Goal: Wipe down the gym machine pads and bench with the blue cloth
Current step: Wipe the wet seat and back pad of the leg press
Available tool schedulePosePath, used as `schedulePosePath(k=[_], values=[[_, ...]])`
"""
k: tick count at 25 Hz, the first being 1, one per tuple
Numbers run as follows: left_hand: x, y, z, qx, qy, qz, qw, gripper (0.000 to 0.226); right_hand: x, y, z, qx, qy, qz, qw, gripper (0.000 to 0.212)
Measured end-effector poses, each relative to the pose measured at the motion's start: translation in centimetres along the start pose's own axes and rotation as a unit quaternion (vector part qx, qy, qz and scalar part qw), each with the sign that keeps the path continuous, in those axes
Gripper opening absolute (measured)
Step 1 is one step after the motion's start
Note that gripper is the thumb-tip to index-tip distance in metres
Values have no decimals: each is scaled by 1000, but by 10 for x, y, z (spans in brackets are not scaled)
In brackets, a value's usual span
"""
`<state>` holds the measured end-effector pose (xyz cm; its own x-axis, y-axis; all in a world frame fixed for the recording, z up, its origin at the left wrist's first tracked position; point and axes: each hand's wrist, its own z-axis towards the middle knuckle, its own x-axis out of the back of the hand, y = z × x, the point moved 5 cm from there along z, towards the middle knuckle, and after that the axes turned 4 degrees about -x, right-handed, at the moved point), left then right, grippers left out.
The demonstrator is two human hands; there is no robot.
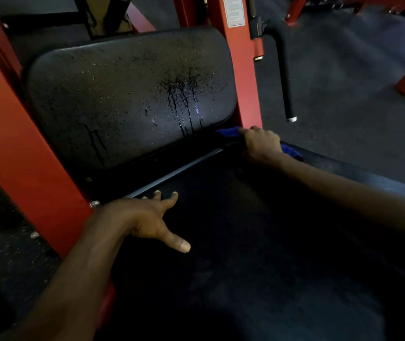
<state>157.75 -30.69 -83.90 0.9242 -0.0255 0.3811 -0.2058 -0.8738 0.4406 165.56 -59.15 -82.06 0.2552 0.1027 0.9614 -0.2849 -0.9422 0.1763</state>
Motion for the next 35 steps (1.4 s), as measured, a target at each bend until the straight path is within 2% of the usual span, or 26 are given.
schedulePosePath(k=[4,6,9,12,16,18,21,23,26,28,30,35], values=[[-1,1,-2,-4,10,-5,1000,126,-10,-66,-63,141,-22,13,990,51],[-1,2,-4,-2,15,3,1000,126,-11,-81,-88,181,-14,26,983,54],[1,1,-4,-5,21,-5,1000,130,-3,-52,-63,125,-9,5,992,59],[4,21,-2,-57,50,-31,997,125,6,-4,-25,34,-13,-27,999,60],[-4,62,3,-87,33,12,996,116,5,7,-34,49,-13,-45,998,46],[-6,66,6,-79,22,29,996,116,6,27,-49,69,-2,-60,996,49],[-5,63,6,-77,16,33,996,116,10,58,-38,6,29,-86,996,48],[-6,64,5,-79,17,33,996,115,12,53,-19,-38,33,-67,996,43],[-7,63,8,-79,16,33,996,116,11,21,-22,15,15,-46,999,40],[-7,62,10,-79,13,33,996,117,6,-1,-46,82,2,-49,995,47],[-6,60,12,-80,18,33,996,119,1,-14,-68,112,-6,-40,993,56],[-11,60,7,-106,50,23,993,115,0,-21,-56,91,17,-26,995,59]])
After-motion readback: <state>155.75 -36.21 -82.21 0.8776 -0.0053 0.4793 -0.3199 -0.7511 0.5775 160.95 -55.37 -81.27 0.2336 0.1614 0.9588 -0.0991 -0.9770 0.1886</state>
